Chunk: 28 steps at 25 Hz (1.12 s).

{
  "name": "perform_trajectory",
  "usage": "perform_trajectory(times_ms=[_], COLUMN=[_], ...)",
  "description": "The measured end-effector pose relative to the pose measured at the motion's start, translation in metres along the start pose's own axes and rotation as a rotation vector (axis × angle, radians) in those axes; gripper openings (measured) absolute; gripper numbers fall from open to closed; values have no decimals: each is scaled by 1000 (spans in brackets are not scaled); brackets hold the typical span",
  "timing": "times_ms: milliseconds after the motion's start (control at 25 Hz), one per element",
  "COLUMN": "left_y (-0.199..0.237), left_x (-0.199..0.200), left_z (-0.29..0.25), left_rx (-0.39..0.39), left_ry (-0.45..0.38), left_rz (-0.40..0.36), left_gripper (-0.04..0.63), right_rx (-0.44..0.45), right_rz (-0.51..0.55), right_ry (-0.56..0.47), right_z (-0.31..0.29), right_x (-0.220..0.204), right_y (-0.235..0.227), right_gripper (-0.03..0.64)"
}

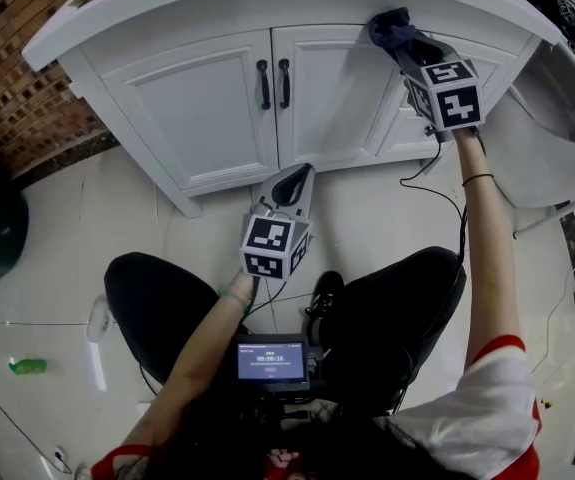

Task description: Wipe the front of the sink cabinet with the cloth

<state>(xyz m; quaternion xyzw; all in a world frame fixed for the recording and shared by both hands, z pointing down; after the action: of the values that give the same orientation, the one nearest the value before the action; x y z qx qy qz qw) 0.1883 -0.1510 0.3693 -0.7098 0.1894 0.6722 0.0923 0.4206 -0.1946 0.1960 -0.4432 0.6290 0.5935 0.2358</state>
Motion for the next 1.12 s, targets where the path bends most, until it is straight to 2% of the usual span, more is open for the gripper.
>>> perform_trajectory(times_ms=[320, 560, 880, 1120], left_y=[6, 14, 26, 36], left_x=[-7, -15, -29, -37], left_z=[-1, -1, 1, -1], left_rx=[7, 21, 40, 47], left_ry=[21, 37, 62, 73], left_rz=[4, 11, 21, 32], left_gripper=[32, 32, 32, 32], right_rx=[45, 87, 203, 324], right_rz=[-27, -61, -59, 16], right_ry=[107, 202, 334, 421], right_z=[-17, -42, -70, -81], right_x=[-54, -129, -209, -255], right_y=[34, 78, 157, 210], right_gripper=[86, 86, 86, 86])
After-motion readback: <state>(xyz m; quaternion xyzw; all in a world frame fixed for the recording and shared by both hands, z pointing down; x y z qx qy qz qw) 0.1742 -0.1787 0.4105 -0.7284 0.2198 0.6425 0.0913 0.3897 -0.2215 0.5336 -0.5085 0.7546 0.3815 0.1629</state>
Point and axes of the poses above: the fingertips, and each gripper's own axes: z backward along the fingers, y to its left, x out of its top, the point moved 3 cm from there along z, backward along the fingers, and after that the axes turned 4 degrees about z, right-handed, at the moved point
